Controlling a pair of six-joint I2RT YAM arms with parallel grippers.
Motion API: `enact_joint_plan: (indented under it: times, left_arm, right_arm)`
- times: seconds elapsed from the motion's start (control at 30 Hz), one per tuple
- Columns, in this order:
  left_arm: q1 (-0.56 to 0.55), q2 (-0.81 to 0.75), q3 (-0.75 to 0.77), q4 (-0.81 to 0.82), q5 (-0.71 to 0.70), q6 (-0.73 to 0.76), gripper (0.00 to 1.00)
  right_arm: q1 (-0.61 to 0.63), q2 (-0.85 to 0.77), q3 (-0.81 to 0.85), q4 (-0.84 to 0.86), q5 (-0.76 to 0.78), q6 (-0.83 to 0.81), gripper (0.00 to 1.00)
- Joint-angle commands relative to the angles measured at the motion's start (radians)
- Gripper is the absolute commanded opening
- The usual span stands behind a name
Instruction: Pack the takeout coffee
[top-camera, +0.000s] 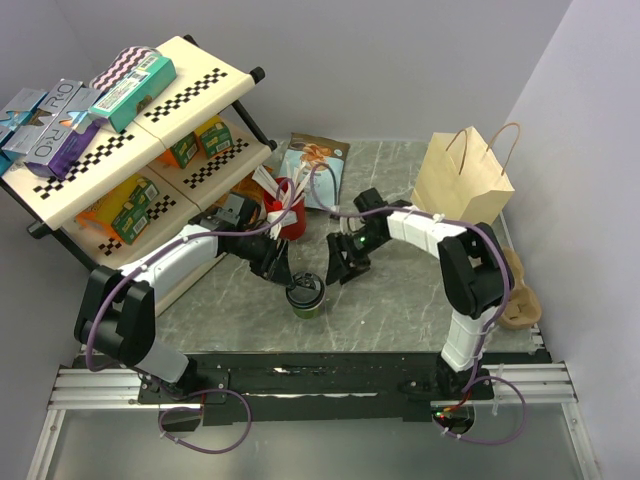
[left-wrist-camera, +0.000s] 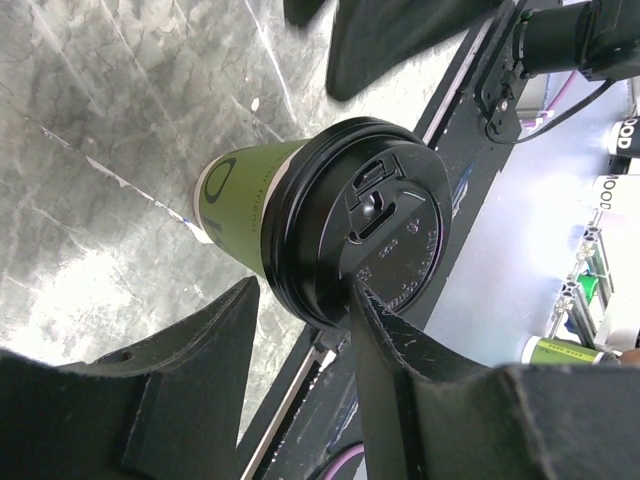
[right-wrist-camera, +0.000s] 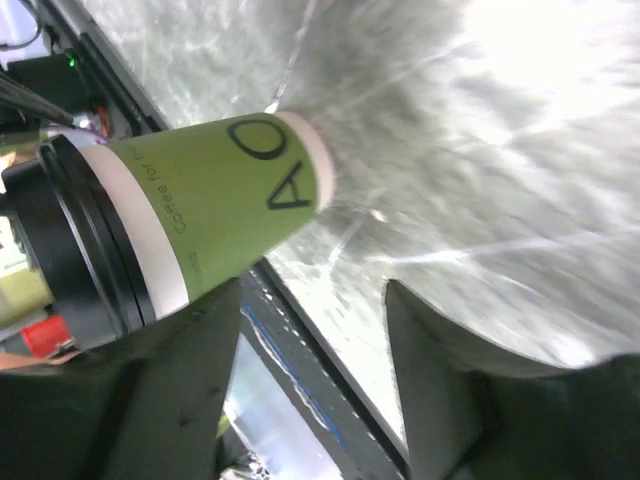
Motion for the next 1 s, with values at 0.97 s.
enact_joint_plan:
  times: [0.97]
  left_arm:
    - [-0.017,0.027,0.028,0.013,-0.031,0.037,0.48]
  right_arm:
    - [0.056,-0.01,0.12,-0.2,-0.228,-0.157,1.0]
